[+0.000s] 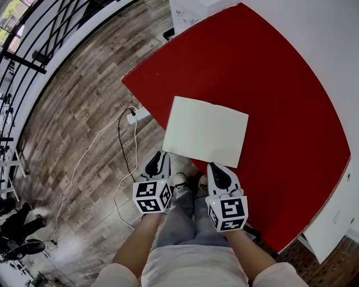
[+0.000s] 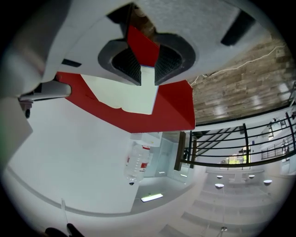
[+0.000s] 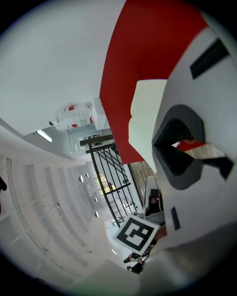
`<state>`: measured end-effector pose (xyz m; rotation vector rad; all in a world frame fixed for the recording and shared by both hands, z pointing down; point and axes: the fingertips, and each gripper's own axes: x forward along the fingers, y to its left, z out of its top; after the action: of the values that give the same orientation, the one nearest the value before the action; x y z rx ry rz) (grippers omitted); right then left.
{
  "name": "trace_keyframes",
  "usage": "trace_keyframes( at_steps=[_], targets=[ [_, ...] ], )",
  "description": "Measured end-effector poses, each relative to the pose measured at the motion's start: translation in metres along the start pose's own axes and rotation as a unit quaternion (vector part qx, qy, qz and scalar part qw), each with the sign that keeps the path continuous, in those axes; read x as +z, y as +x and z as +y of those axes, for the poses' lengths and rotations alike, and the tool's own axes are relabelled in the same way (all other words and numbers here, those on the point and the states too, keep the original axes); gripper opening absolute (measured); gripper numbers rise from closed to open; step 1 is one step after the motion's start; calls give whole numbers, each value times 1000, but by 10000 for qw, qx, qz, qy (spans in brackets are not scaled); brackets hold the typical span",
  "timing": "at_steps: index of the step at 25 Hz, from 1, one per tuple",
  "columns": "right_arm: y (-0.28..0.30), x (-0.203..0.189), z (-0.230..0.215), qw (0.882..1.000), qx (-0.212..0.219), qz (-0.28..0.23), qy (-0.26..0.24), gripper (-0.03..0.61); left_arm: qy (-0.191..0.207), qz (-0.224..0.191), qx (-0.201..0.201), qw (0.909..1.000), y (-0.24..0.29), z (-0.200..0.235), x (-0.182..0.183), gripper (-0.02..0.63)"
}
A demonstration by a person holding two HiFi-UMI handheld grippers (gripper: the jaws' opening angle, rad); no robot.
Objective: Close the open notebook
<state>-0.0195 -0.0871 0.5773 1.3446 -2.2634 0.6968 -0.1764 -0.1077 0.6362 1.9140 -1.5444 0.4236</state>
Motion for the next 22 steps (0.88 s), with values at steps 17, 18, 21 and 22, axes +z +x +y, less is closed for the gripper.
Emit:
trace_keyframes(
  at_steps=[17, 18, 21, 22],
  targets=[
    [5, -17, 4, 9999, -9, 144, 39, 5, -2061, 335, -518, 9766, 43, 23, -29, 113],
    [6, -17, 4, 9999, -10, 150, 40, 5, -1991, 331, -466, 9783, 42, 25, -27, 73],
    [8, -17, 3, 9998, -16, 168, 52, 5, -1755, 307, -393, 9832, 40, 25, -23, 30],
    [9, -17, 3, 9998, -18, 171, 59, 5, -1719, 306, -383, 9839, 41, 25, -22, 28]
  ],
)
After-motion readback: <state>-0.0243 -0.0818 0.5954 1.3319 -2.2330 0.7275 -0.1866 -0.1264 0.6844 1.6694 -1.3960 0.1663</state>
